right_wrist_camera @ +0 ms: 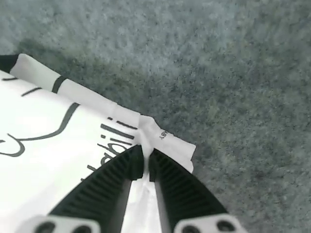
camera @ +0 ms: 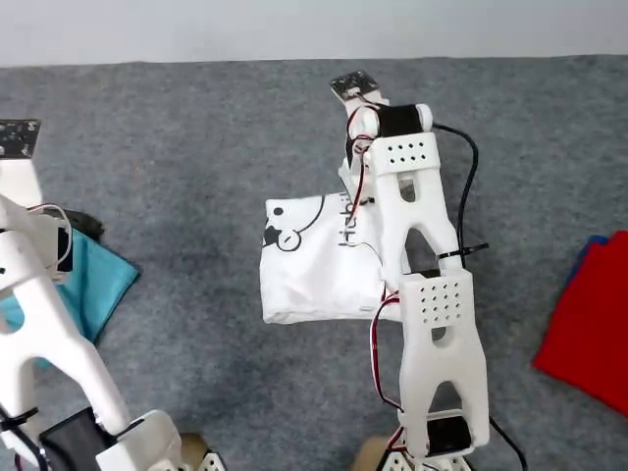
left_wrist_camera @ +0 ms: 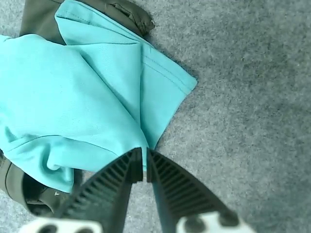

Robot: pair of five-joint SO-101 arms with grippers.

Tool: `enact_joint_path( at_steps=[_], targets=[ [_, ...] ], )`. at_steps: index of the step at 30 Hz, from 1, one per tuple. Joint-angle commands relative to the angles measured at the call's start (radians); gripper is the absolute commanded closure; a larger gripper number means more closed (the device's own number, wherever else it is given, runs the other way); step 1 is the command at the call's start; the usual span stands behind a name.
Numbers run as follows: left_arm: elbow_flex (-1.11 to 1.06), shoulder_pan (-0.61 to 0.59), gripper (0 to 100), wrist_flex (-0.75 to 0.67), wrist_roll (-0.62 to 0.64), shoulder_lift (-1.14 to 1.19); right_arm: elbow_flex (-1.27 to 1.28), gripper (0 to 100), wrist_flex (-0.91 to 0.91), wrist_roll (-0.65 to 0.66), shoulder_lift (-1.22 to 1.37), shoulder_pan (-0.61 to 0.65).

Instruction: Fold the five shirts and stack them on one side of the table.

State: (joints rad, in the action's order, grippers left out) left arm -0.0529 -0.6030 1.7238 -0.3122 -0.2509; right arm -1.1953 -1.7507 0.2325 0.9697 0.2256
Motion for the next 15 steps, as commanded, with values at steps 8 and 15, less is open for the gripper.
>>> enact_joint_path(
  at_steps=[8, 15],
  targets=[
    [0.004, -0.003, 98, -0.008, -0.006, -0.031, -0.057, 95.4, -0.013, 0.017, 0.019, -0.001],
    [0.004, -0.005, 98, -0.006, -0.006, -0.032, -0.068, 75.0, -0.044, -0.012, -0.090, -0.012]
  ],
)
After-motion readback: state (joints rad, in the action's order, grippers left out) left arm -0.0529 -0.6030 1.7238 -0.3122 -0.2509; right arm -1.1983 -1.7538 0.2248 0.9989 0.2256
